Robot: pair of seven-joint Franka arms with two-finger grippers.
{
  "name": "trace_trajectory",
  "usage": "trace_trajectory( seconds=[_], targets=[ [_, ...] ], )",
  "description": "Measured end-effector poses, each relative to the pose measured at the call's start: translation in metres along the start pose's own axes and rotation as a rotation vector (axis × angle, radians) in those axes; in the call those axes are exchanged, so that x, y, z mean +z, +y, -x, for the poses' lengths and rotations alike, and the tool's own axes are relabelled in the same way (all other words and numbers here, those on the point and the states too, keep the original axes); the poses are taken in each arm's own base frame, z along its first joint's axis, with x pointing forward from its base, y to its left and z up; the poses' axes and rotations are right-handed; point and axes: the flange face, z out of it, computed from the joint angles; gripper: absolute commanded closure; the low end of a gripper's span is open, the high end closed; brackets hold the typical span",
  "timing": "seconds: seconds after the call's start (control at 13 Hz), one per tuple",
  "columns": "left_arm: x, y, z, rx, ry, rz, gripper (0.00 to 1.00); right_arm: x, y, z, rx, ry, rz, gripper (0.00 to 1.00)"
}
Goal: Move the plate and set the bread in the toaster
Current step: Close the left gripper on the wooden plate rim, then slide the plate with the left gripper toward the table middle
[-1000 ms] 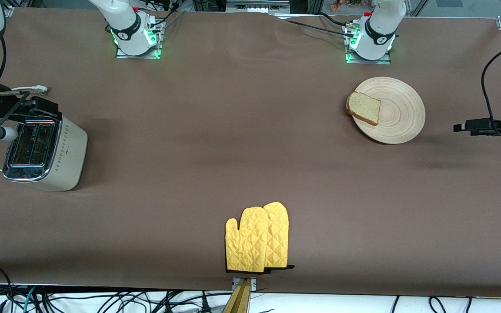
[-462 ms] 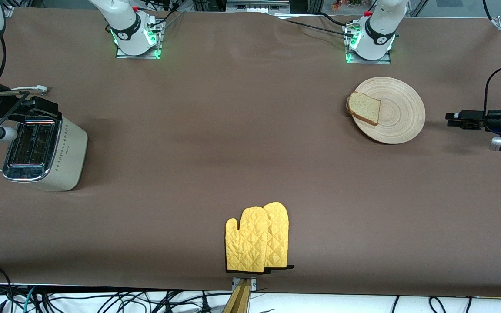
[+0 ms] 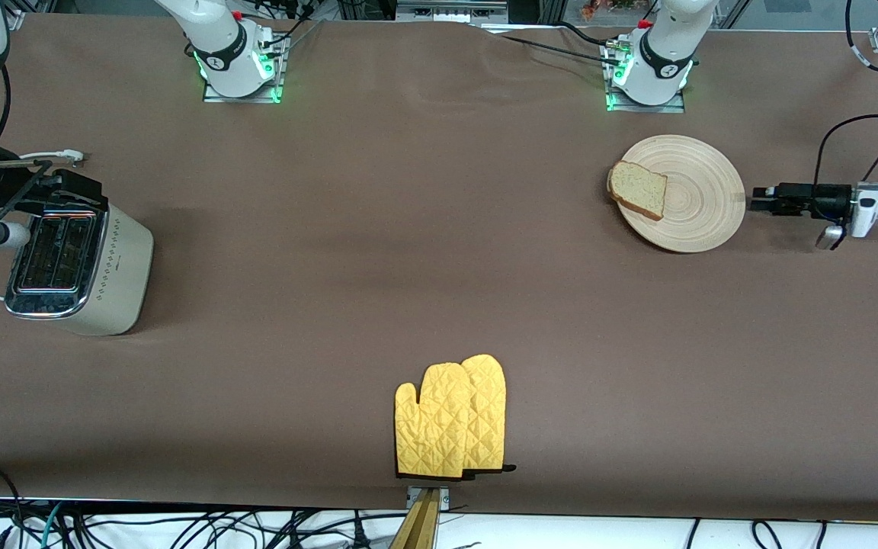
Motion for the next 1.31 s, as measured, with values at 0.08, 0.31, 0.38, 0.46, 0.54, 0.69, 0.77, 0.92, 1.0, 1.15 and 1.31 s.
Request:
trace_trajectory(
  seconds=[0.08,0.31,0.38,0.46,0.54,0.69,0.77,0.92,1.0,1.15,1.31],
  targets=[
    [0.007,-0.001,0.002,0.004,0.005,0.012,0.32,0.0,0.0,0.0,0.0,0.0,0.0,0.0],
    [0.016,-0.001,0.003,0.055,0.008,0.002,0.89,0.0,0.0,0.0,0.0,0.0,0.0,0.0],
    [0.019,-0.002,0.002,0.081,0.007,0.0,1.0,0.0,0.0,0.0,0.0,0.0,0.0,0.0],
    [0.02,-0.003,0.001,0.099,0.008,-0.005,1.0,0.0,0.0,0.0,0.0,0.0,0.0,0.0],
    [0.02,-0.003,0.0,0.111,0.01,-0.011,1.0,0.0,0.0,0.0,0.0,0.0,0.0,0.0],
    [0.022,-0.001,-0.003,0.123,0.008,-0.015,1.0,0.0,0.0,0.0,0.0,0.0,0.0,0.0],
    [0.021,0.001,-0.003,0.136,0.005,-0.01,1.0,0.0,0.0,0.0,0.0,0.0,0.0,0.0],
    [0.021,0.001,-0.003,0.139,0.005,-0.012,1.0,0.0,0.0,0.0,0.0,0.0,0.0,0.0],
    [0.021,0.001,-0.004,0.141,0.005,-0.013,1.0,0.0,0.0,0.0,0.0,0.0,0.0,0.0],
    [0.016,0.007,-0.012,0.158,0.003,-0.02,1.0,0.0,0.0,0.0,0.0,-0.001,0.0,0.0],
    [0.003,0.031,-0.036,0.193,-0.016,-0.018,1.0,0.0,0.0,0.0,0.0,-0.001,0.0,0.0]
  ],
)
